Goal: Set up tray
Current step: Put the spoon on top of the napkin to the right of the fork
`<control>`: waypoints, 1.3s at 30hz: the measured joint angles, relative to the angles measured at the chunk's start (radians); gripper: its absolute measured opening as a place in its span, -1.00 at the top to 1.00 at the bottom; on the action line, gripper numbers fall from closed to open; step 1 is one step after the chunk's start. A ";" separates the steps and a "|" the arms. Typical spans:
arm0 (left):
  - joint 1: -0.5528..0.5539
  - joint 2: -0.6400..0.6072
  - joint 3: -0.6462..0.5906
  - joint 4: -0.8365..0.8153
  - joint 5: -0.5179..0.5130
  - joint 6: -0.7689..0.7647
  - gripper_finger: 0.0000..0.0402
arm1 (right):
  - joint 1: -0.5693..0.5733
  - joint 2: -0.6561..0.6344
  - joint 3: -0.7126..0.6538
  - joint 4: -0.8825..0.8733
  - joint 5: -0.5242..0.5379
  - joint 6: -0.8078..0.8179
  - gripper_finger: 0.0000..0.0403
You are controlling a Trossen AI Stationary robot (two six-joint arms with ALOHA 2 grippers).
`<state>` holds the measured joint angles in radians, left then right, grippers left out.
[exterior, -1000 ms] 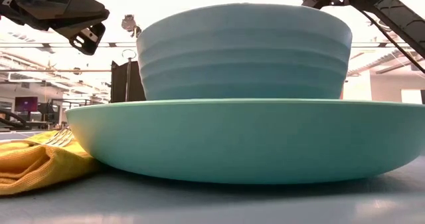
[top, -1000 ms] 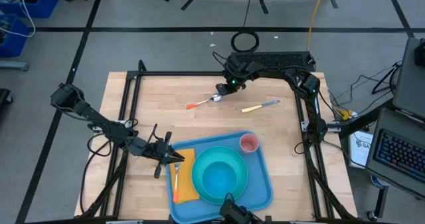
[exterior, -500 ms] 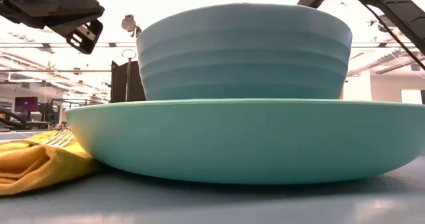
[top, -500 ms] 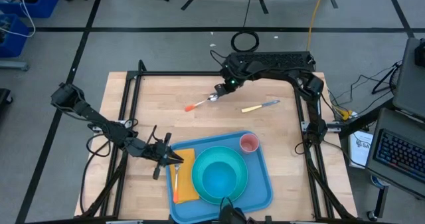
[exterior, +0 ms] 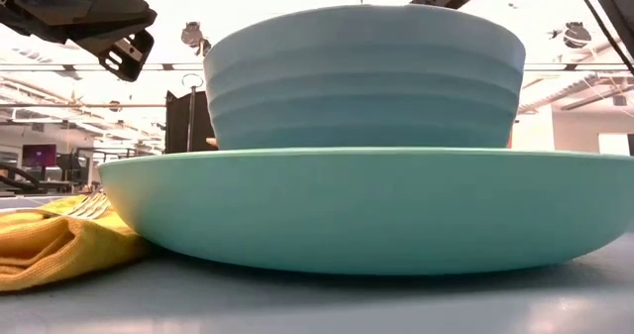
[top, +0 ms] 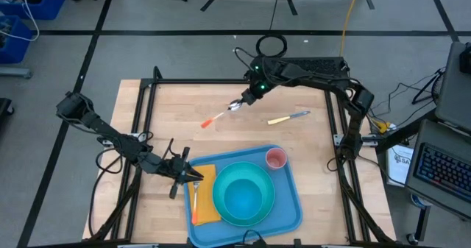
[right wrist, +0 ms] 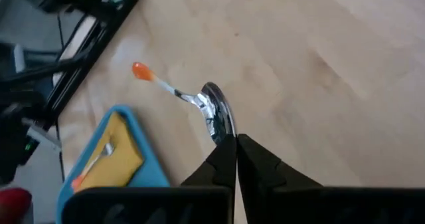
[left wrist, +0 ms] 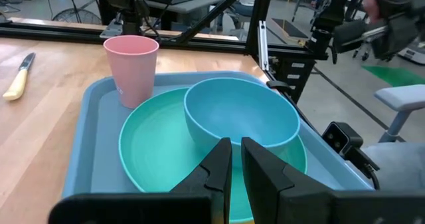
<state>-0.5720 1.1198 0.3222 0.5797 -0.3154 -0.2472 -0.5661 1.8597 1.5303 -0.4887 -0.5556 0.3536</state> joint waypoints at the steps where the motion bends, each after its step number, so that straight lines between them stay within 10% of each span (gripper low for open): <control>1: 0.000 0.000 0.000 0.000 0.000 -0.001 0.81 | 0.006 -0.006 0.000 -0.013 -0.002 -0.009 1.00; 39: -0.079 -0.003 0.000 0.111 0.088 0.032 0.81 | 0.340 -0.018 0.105 -0.130 -0.018 -0.287 1.00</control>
<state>-0.6514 1.1164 0.3222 0.6903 -0.2272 -0.2153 -0.2263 1.8412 1.6356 -0.6182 -0.5735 0.0662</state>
